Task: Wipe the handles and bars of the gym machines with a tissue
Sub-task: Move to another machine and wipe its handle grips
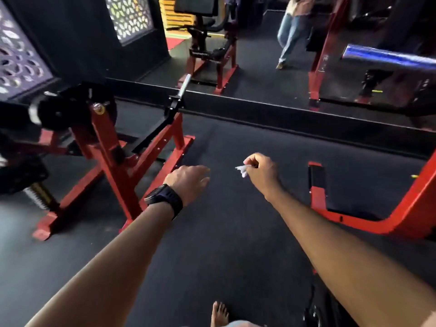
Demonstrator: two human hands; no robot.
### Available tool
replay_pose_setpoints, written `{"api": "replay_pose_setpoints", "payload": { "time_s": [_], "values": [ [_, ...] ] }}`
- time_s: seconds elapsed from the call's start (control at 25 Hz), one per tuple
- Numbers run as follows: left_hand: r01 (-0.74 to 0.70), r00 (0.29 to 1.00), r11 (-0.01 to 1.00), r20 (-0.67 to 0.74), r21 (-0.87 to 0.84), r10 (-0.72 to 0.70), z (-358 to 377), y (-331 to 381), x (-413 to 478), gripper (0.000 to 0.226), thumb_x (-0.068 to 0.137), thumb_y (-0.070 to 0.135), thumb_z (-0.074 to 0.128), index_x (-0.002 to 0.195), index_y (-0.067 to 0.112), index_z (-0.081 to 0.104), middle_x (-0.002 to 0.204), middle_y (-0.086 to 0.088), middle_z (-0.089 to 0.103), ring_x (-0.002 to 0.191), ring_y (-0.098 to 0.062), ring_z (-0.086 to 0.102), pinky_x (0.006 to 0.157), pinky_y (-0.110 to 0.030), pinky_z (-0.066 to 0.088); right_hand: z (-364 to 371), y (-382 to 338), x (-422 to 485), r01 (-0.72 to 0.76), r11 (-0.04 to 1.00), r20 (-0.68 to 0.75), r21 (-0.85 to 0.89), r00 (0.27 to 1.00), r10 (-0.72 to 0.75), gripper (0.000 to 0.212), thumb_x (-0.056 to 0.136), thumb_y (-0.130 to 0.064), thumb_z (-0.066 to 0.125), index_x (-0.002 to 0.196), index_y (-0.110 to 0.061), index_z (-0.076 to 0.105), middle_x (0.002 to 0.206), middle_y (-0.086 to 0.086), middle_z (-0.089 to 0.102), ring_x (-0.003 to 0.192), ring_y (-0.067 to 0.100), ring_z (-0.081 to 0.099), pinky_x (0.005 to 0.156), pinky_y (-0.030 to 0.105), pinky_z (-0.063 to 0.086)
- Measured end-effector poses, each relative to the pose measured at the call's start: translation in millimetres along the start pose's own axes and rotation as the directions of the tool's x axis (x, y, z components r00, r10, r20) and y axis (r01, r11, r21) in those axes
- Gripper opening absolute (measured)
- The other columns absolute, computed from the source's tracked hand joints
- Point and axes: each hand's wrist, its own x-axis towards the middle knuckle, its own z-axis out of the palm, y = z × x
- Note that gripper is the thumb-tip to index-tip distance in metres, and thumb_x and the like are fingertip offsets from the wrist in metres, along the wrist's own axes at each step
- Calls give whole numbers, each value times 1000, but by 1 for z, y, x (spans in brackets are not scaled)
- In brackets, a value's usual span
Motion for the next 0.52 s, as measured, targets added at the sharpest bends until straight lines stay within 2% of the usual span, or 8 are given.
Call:
{"api": "replay_pose_setpoints", "payload": {
  "time_s": [0.12,0.28,0.4,0.52],
  "values": [
    [-81,996,996,20,-30,82,-10,3,101,38,94,43,53,131,40,58,126,6,67,118,-21,60,97,-37,49,2,-5,77,-8,999,-73,-44,997,5,11,80,2,65,84,-8,68,75,3,71,68,9,59,58,18,45],
    [-208,976,978,63,-23,209,-13,2,260,38,94,43,53,131,39,59,121,6,69,116,-22,62,95,-37,50,18,15,211,-21,998,-186,-55,982,10,19,83,3,60,81,-14,67,76,-1,69,71,11,61,64,24,46],
    [-329,942,944,67,-2,328,-17,5,372,37,94,44,53,130,39,59,119,7,70,116,-23,61,94,-35,50,23,18,298,-66,998,-290,15,955,68,20,88,0,48,86,-19,56,73,-5,66,61,12,58,57,32,48],
    [-441,890,897,148,34,432,-34,24,483,37,97,42,51,133,37,57,120,8,69,117,-23,60,93,-33,47,15,11,383,-160,986,-407,54,898,168,18,93,-1,41,93,-15,53,70,-9,62,51,8,55,48,27,46]
  ]
}}
